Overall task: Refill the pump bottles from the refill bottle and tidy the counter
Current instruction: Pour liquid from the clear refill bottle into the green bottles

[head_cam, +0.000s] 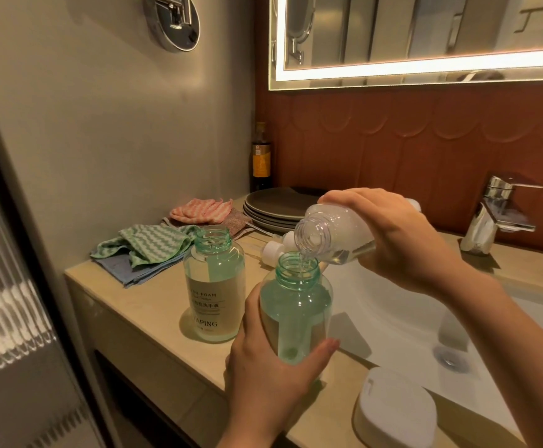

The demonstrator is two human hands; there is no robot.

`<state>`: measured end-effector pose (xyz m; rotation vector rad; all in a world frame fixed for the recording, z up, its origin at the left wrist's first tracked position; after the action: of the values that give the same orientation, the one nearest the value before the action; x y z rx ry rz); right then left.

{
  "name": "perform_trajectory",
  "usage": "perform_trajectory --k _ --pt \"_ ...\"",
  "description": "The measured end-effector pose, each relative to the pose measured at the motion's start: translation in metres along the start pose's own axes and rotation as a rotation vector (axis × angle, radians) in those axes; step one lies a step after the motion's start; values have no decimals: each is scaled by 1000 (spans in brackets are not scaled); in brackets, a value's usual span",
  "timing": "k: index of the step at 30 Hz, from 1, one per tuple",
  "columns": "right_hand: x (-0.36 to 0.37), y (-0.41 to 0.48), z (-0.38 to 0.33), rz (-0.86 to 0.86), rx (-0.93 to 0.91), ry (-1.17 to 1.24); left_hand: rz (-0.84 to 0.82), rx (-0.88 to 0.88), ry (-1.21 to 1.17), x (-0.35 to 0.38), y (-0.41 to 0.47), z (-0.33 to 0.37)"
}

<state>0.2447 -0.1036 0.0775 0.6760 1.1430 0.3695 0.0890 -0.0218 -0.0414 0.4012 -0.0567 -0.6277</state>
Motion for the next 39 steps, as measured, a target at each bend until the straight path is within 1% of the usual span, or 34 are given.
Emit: perform_trajectory --k 9,31,35,39 --pt "-1 0 0 2 -3 -5 -10 -23 3 1 0 1" --pt "-2 0 1 16 -19 -26 6 52 23 0 1 2" --pt "-2 1 1 17 -19 -25 0 83 10 0 3 -2" --pt "-2 0 1 18 -22 -29 6 181 -56 0 5 -9"
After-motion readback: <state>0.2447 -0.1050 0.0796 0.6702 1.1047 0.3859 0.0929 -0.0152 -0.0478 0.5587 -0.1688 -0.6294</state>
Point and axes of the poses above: each hand's wrist, its own y-axis towards the middle knuckle, its own x-axis out of the palm, z = x × y, the point moved 3 cm from there along y, towards the middle knuckle, and after that the axes turned 12 degrees about -y, right-handed, at the moved point
